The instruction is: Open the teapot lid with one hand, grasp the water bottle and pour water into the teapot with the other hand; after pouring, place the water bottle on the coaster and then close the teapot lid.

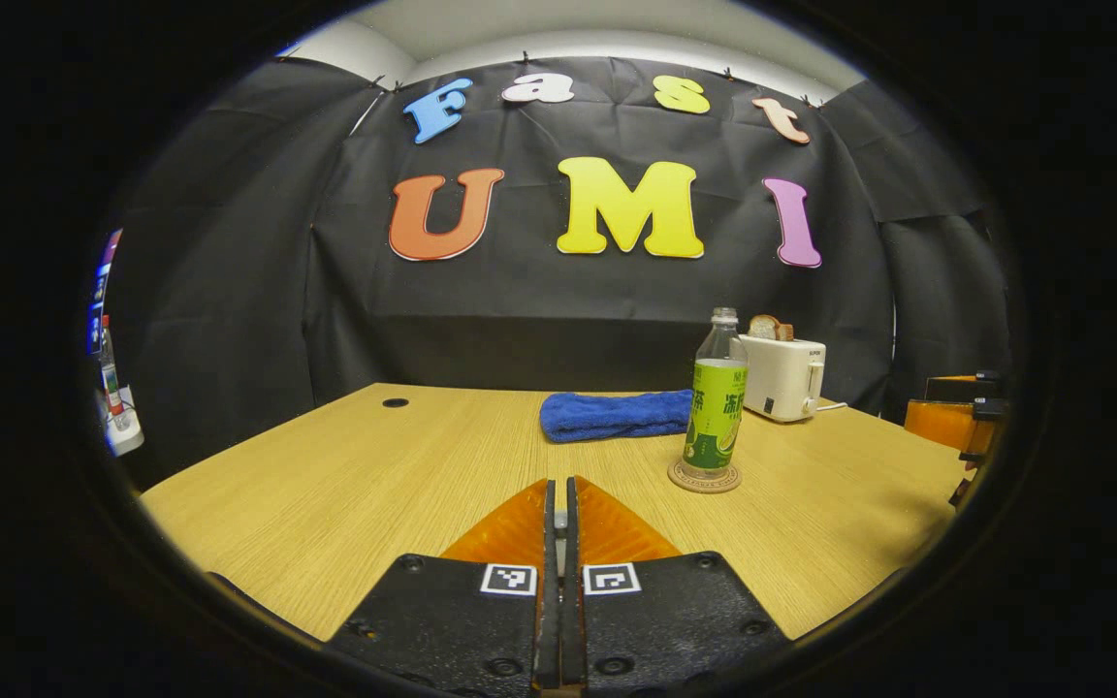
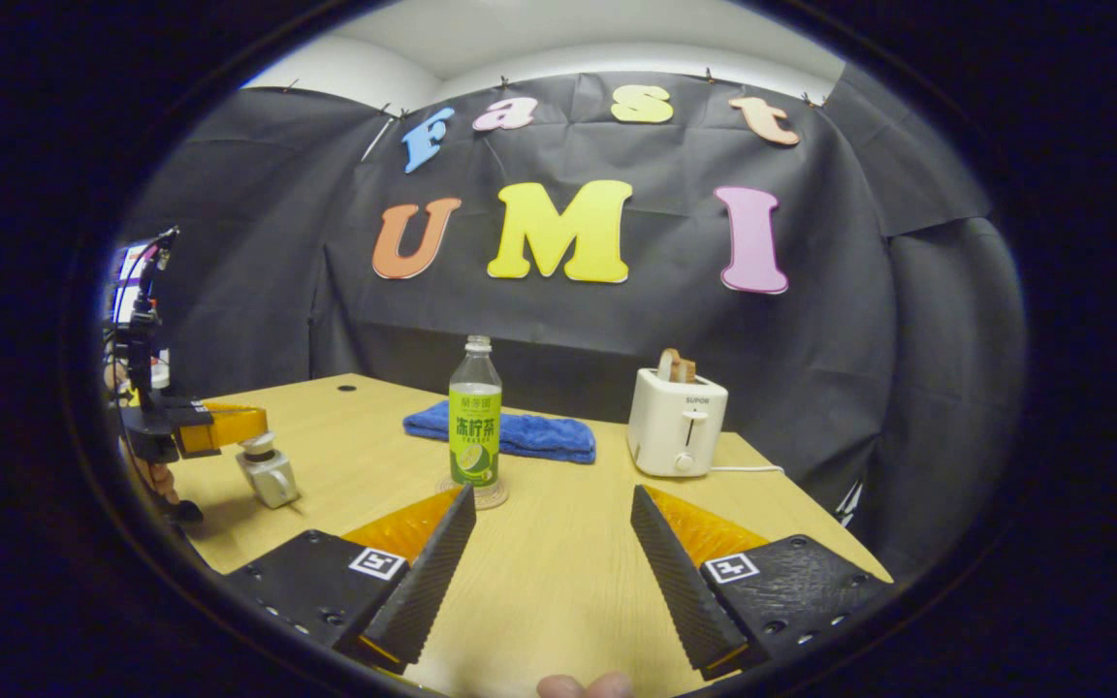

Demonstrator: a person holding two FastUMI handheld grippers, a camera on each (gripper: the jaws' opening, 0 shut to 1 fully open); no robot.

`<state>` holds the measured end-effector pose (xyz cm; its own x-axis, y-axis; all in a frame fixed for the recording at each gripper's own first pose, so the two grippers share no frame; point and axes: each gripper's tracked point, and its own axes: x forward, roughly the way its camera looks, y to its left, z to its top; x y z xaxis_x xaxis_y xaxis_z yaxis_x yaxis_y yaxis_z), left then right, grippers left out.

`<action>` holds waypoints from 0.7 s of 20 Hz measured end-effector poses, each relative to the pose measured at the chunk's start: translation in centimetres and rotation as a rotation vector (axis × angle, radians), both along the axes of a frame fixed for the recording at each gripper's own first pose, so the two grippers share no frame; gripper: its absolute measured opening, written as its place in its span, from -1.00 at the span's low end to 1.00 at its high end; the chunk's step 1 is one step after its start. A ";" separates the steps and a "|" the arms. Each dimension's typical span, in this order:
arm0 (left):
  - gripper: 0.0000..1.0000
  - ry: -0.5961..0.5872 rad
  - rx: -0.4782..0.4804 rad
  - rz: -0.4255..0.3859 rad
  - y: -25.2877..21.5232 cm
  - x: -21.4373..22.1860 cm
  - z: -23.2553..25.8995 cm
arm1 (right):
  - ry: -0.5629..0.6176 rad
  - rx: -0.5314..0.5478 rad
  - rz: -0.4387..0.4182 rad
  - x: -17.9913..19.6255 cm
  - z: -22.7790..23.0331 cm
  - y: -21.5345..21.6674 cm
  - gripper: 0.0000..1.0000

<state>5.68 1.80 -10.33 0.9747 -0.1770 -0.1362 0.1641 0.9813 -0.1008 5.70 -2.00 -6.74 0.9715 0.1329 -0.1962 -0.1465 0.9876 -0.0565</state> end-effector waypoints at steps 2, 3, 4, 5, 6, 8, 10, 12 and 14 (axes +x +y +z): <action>-0.93 0.009 -0.003 0.000 -0.1 0.1 -0.2 | 0.006 -0.008 0.003 0.0 -0.3 0.1 0.84; -0.93 0.013 0.000 0.000 0.0 0.0 -0.5 | 0.011 -0.006 0.006 0.0 -0.6 0.2 0.99; -0.93 0.015 0.003 0.001 0.1 0.0 -0.6 | 0.016 -0.002 0.009 -0.1 -0.7 0.3 0.95; -0.93 0.015 0.007 0.005 0.0 0.0 -0.7 | 0.019 0.001 0.011 -0.2 -0.9 0.4 0.92; -0.93 0.020 0.011 0.010 0.0 0.1 -0.9 | 0.020 0.003 0.011 -0.2 -1.0 0.3 0.99; -0.90 0.032 0.009 0.014 -0.2 -0.2 -1.6 | 0.021 0.004 0.013 -0.4 -1.0 0.4 0.99; -0.77 0.021 0.027 0.050 0.5 -0.2 -1.0 | 0.012 0.012 0.010 -0.5 -0.7 0.3 0.92; 0.07 0.005 0.044 0.068 0.7 -0.5 0.0 | 0.000 0.027 0.004 -0.6 -0.5 0.2 0.92; 0.96 -0.027 0.052 0.104 1.1 -0.8 1.9 | -0.019 0.055 -0.004 -0.8 0.1 0.1 0.92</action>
